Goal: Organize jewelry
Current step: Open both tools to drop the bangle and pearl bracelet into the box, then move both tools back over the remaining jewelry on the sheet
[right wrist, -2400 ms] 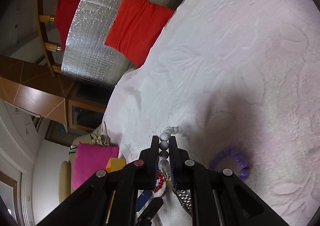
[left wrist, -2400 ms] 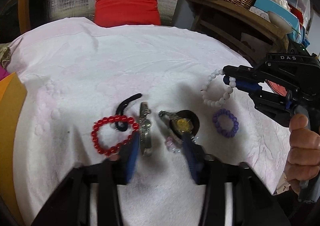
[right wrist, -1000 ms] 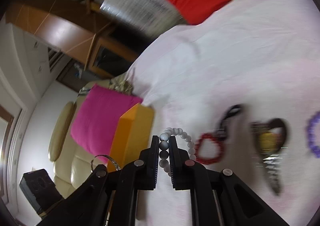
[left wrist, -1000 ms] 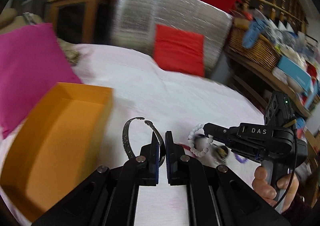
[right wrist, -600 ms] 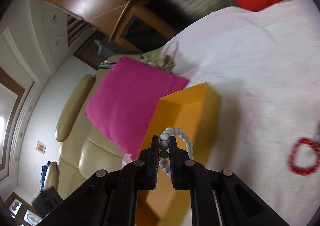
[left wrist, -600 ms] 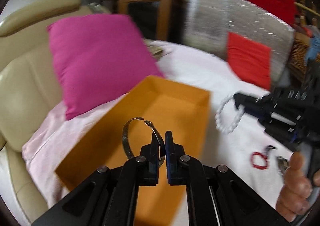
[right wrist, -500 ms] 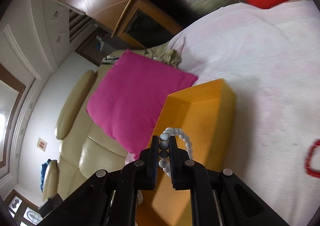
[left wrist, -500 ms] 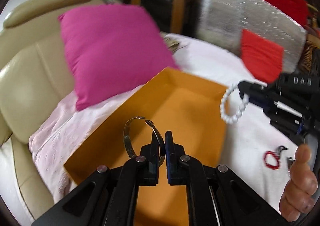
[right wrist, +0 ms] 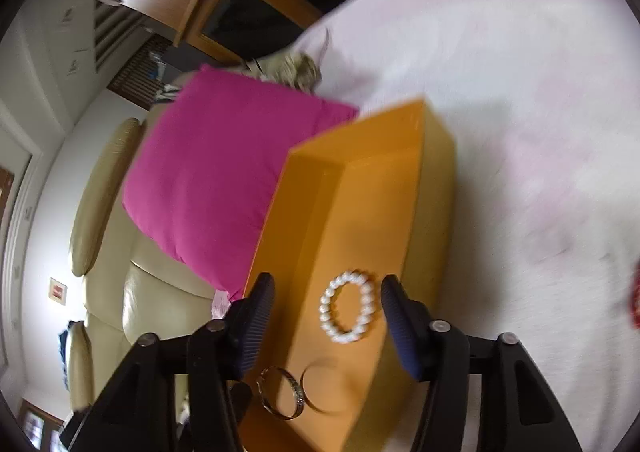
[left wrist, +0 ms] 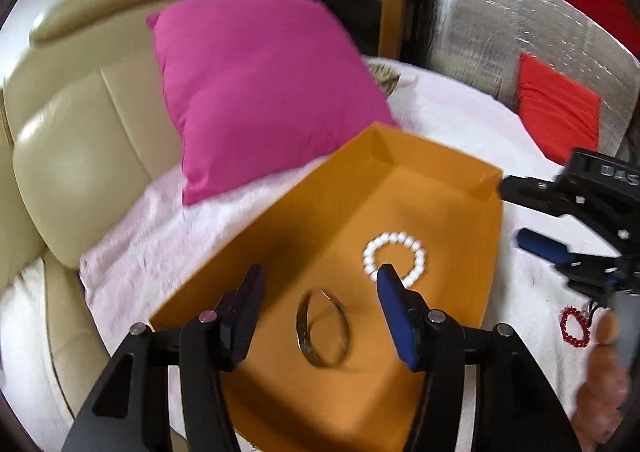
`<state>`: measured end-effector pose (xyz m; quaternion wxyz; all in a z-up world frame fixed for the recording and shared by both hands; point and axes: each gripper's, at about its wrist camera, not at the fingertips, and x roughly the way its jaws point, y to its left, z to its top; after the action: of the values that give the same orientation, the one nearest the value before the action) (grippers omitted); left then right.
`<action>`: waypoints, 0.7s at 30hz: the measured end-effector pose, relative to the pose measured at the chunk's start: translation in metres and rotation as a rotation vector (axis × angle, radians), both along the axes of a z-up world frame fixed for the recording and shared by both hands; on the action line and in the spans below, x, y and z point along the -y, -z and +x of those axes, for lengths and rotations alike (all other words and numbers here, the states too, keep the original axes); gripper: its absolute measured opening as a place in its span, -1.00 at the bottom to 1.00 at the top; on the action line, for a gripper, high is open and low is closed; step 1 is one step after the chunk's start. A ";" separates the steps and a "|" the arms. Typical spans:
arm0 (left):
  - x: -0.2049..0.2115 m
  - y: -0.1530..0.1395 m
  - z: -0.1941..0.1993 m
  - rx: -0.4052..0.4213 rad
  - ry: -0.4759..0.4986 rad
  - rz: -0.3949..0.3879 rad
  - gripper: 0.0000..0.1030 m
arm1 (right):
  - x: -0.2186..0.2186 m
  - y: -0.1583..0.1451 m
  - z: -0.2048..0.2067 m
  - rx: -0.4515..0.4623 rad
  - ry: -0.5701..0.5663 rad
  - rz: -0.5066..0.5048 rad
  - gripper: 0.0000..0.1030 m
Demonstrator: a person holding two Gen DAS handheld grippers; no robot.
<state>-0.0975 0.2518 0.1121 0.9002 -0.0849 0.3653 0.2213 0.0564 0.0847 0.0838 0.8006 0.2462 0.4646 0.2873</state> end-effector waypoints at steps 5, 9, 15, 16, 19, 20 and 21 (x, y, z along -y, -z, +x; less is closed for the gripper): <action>0.028 -0.007 0.004 0.027 0.078 0.035 0.13 | 0.057 -0.030 -0.018 0.079 0.051 -0.024 0.16; 0.054 -0.012 0.007 0.052 0.134 0.057 0.13 | 0.119 -0.044 -0.038 0.125 0.130 -0.037 0.16; 0.094 -0.015 0.015 0.066 0.214 0.101 0.14 | 0.194 -0.045 -0.058 0.131 0.234 -0.046 0.16; 0.101 -0.015 0.016 0.065 0.225 0.108 0.14 | 0.205 -0.044 -0.061 0.133 0.251 -0.053 0.16; 0.118 -0.013 0.020 0.060 0.252 0.133 0.14 | 0.233 -0.039 -0.067 0.128 0.294 -0.067 0.16; 0.122 -0.012 0.021 0.058 0.261 0.136 0.14 | 0.240 -0.038 -0.069 0.125 0.304 -0.065 0.16; 0.127 -0.011 0.022 0.054 0.269 0.139 0.14 | 0.247 -0.038 -0.072 0.122 0.315 -0.066 0.16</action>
<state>-0.0758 0.1250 0.1231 0.9350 0.0214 0.3327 0.1211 -0.0153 -0.1627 0.1215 0.8701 0.2718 0.3799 0.1575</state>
